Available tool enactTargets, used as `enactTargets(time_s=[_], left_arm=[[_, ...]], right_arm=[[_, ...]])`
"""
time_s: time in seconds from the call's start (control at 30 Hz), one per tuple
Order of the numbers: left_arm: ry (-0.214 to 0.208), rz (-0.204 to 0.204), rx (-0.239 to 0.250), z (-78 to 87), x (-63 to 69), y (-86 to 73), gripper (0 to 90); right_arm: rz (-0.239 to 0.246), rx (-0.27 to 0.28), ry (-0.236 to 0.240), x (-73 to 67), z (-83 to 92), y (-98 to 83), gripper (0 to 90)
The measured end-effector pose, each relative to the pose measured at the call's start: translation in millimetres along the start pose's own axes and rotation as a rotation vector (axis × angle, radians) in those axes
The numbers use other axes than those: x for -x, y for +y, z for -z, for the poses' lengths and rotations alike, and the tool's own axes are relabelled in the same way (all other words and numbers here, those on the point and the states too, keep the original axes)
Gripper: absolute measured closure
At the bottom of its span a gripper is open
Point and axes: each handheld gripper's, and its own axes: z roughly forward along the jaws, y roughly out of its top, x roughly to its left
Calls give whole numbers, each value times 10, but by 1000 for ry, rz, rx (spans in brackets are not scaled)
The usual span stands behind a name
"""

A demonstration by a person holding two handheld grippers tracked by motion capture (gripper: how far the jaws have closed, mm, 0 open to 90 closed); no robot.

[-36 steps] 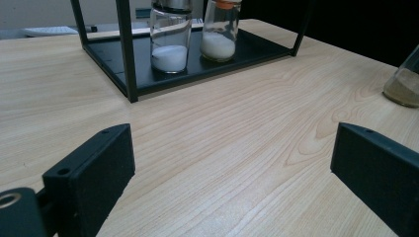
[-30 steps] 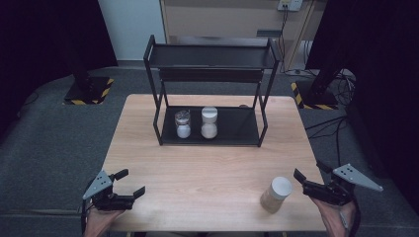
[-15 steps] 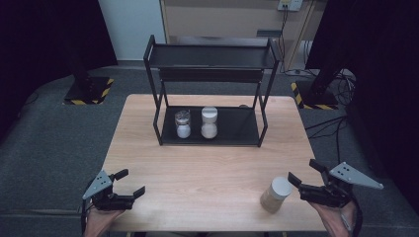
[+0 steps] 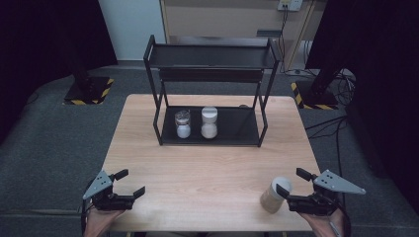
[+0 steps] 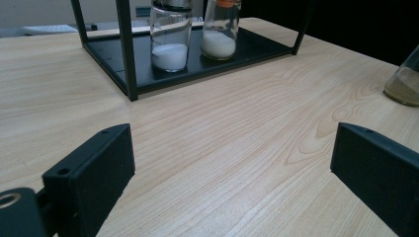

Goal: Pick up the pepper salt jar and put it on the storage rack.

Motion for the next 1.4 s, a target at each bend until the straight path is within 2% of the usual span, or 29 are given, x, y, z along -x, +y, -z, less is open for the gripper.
enactTargets(time_s=[0.13,0.27,0.57,0.87,1.0,1.07,1.4], left_arm=[[-1,0,0,1,-2,-1,20],[0,1,0,1,-3,-2,19],[0,1,0,0,-3,-1,18],[0,0,-2,-2,-1,1,18],[-1,1,-3,-3,-3,1,18],[-1,1,-3,-4,-3,1,18],[-2,1,-5,-7,-4,4,18]], right_arm=[[6,-22,-4,-25,-83,-73,94],[-14,-36,1,-10,-156,-142,94],[-29,-63,-9,25,-276,-273,123],[19,-88,-25,-37,-352,-359,241],[50,-86,-65,-98,-365,-391,331],[40,-77,-67,-89,-364,-412,334],[52,-78,-88,-176,-378,-386,337]])
